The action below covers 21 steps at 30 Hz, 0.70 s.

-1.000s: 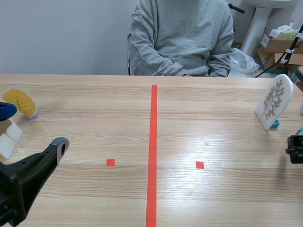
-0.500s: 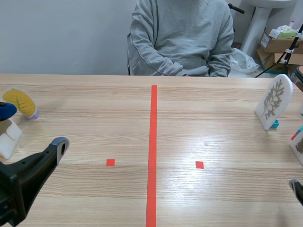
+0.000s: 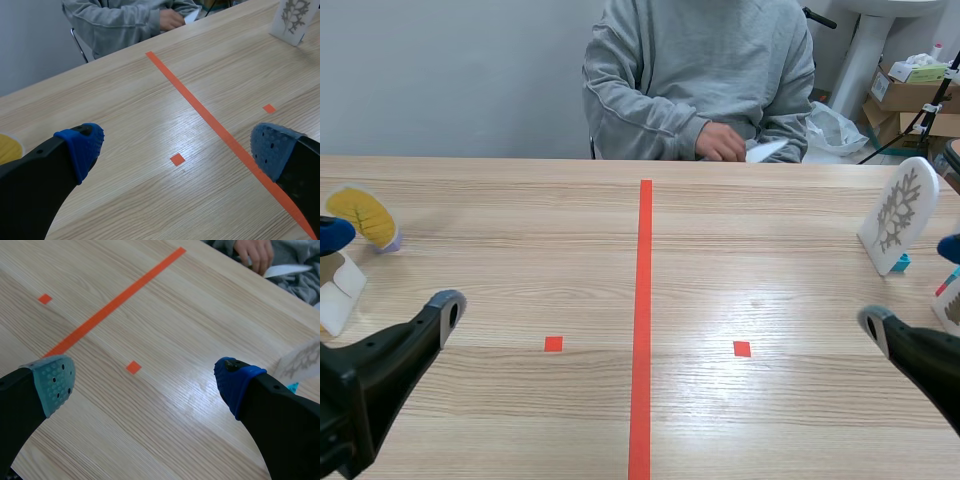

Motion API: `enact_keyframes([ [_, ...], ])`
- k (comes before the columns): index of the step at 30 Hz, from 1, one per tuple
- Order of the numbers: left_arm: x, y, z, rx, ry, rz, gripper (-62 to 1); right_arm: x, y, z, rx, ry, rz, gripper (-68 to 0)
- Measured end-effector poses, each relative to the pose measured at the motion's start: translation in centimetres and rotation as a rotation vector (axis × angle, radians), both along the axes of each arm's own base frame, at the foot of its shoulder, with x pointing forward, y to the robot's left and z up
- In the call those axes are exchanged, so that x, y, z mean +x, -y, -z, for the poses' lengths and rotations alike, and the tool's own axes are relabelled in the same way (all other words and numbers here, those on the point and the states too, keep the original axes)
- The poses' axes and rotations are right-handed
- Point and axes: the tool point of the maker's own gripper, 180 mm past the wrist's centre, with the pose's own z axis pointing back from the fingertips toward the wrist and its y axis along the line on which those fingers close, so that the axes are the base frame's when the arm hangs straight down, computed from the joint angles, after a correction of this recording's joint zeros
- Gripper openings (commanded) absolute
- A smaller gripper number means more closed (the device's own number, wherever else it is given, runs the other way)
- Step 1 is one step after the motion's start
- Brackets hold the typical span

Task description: Do the leaf sorting experiment

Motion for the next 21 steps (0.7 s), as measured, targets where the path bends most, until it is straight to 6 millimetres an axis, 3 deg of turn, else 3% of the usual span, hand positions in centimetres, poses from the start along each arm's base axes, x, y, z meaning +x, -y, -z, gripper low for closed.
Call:
enact_keyframes([
  [9,0.0,0.0,0.0,0.000,0.000,0.000,1.4,-0.5,-1.7,-1.0,0.046,-0.010,-0.067,-10.9],
  [21,0.0,0.1,0.0,0.020,0.000,0.027,1.4,-0.5,-1.7,-0.9,0.050,-0.008,-0.066,-10.9],
])
